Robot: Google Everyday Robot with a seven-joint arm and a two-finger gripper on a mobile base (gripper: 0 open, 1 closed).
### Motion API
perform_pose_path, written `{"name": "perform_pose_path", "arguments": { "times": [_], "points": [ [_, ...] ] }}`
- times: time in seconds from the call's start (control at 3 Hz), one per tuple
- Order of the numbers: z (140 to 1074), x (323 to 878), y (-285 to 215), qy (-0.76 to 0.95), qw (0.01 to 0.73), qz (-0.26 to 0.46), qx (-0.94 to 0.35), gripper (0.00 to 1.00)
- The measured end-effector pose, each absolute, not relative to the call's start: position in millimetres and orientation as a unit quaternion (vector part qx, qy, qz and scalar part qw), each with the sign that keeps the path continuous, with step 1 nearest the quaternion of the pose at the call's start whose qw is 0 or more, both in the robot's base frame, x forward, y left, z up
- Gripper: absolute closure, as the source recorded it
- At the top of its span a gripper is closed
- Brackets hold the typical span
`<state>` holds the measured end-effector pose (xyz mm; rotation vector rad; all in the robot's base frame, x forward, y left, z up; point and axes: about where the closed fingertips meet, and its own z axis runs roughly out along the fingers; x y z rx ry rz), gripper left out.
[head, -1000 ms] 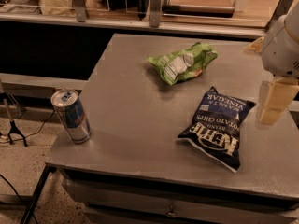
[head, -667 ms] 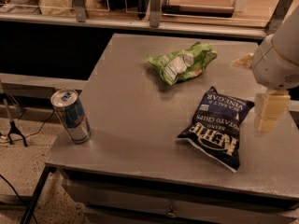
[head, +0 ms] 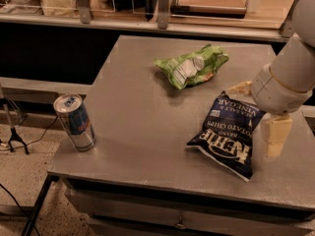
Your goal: Pick blue chip bag
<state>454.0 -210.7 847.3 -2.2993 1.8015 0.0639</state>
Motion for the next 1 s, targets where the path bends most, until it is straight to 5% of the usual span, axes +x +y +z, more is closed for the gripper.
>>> {"name": "perform_pose_path", "arguments": {
  "times": [0.67, 1.0],
  "points": [
    [847.0, 454.0, -209.3, 0.611, 0.110, 0.021, -0.784, 0.40],
    [847.2, 453.9, -208.4, 0.610, 0.111, 0.020, -0.784, 0.72]
  ]
}}
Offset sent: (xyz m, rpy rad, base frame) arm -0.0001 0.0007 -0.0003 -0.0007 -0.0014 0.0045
